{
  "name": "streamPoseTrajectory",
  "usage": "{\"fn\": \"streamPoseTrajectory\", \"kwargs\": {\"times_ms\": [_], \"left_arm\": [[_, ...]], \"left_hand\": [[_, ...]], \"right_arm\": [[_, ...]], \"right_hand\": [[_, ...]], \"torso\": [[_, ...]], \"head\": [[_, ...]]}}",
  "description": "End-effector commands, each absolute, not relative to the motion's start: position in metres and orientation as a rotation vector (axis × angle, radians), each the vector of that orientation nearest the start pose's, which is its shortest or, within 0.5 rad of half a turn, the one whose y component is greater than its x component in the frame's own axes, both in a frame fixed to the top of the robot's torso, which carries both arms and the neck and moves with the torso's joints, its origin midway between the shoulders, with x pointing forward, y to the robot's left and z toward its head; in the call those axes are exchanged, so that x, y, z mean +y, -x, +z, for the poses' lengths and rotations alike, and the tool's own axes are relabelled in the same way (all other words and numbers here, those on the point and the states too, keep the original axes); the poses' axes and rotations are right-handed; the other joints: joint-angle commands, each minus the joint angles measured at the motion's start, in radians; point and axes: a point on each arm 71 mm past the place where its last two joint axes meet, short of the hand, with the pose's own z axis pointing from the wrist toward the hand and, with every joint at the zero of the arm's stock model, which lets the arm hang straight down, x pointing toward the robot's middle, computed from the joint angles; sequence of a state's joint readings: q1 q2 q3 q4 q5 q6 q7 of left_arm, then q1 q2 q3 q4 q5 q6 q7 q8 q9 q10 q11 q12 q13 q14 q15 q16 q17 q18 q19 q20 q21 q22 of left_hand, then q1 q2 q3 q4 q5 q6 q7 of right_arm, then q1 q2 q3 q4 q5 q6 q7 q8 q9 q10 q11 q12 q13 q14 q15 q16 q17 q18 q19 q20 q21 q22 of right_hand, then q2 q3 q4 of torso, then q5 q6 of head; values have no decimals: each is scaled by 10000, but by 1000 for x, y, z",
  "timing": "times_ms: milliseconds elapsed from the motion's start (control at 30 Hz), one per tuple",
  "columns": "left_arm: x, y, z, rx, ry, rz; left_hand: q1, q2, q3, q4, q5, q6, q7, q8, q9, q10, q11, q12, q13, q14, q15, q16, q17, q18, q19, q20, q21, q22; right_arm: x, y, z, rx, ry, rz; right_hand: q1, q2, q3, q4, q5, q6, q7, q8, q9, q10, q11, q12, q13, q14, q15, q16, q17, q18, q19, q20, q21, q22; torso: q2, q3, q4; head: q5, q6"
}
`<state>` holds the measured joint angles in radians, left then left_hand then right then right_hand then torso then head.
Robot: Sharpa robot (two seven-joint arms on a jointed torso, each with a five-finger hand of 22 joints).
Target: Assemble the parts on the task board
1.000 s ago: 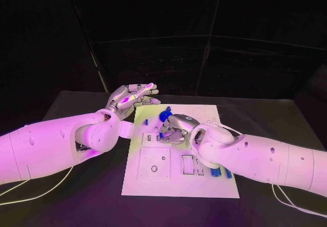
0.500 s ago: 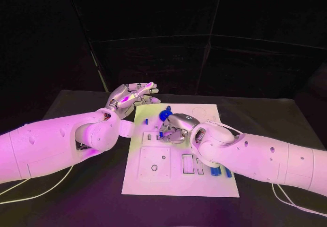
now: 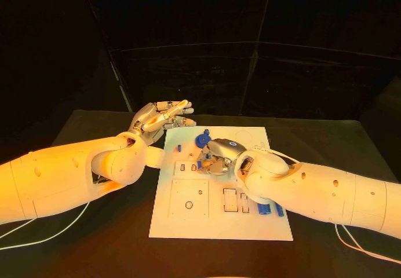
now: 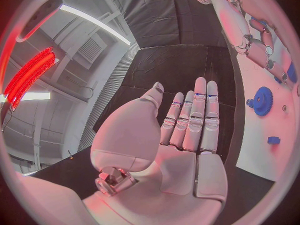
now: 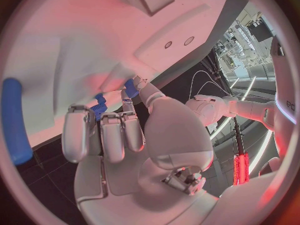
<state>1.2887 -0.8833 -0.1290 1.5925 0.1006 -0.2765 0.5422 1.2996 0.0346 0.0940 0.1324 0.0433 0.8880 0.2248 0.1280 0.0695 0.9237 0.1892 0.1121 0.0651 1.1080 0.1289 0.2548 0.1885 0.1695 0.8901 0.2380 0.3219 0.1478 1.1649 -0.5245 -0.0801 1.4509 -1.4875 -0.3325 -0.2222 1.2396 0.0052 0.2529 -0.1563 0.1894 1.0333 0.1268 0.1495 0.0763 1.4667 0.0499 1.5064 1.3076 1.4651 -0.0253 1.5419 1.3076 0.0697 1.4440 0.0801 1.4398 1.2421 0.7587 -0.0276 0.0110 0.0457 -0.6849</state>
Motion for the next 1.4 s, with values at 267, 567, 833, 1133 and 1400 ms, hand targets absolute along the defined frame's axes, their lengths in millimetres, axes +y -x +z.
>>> {"fn": "streamPoseTrajectory", "kwargs": {"times_ms": [267,567,833,1133,1400], "left_arm": [[211,-480,-154,13081,10732,-16904],[210,-480,-154,13080,10728,-16914],[211,-480,-154,13081,10734,-16903],[211,-480,-154,13089,10739,-16899],[210,-480,-155,13105,10743,-16899]], "left_hand": [[-25,95,-49,-33,37,31,227,-34,-15,74,17,-55,-1,73,-7,-59,12,120,49,-5,-49,-9],[-25,95,-49,-33,37,31,227,-34,-15,74,17,-55,-1,73,-7,-59,12,120,49,-5,-49,-9],[-25,95,-49,-33,37,31,227,-34,-15,74,17,-55,-1,73,-7,-59,12,120,49,-5,-49,-9],[-25,95,-49,-33,37,31,227,-34,-15,74,17,-55,-1,73,-7,-59,12,120,49,-5,-49,-9],[-25,95,-49,-33,37,31,227,-34,-15,74,17,-55,-1,73,-7,-59,12,120,49,-5,-49,-9]], "right_arm": [[-65,-468,-220,17574,2510,7316],[-63,-467,-220,17577,2524,7351],[-63,-468,-220,17499,2467,7376],[-62,-468,-218,17252,2314,7464],[-61,-468,-217,17052,2210,7551]], "right_hand": [[-118,-126,-13,-16,154,37,73,-59,4,424,-9,-41,1781,907,-5,-7,1950,-64,10,-18,-17,-13],[-184,-148,-30,22,175,42,75,-75,5,412,-6,-55,1765,905,-2,-11,1941,-62,9,-14,-21,-21],[-459,-420,-240,151,272,-226,163,-262,-41,336,67,-138,1669,894,49,-34,1893,-59,-1,22,-45,-56],[-604,-598,-571,329,295,-701,271,-457,-57,231,171,-239,1550,885,139,-55,1854,-53,-9,106,-69,-93],[-608,-622,-649,370,279,-790,291,-479,-51,191,191,-277,1505,882,157,-60,1844,-51,-11,123,-75,-101]], "torso": [[4,-1,-3],[1,-3,9],[2,-3,-1],[2,3,2],[-2,0,-1]], "head": [[-25,-3],[-25,-3],[-8,-8],[-19,-18],[-31,-8]]}}
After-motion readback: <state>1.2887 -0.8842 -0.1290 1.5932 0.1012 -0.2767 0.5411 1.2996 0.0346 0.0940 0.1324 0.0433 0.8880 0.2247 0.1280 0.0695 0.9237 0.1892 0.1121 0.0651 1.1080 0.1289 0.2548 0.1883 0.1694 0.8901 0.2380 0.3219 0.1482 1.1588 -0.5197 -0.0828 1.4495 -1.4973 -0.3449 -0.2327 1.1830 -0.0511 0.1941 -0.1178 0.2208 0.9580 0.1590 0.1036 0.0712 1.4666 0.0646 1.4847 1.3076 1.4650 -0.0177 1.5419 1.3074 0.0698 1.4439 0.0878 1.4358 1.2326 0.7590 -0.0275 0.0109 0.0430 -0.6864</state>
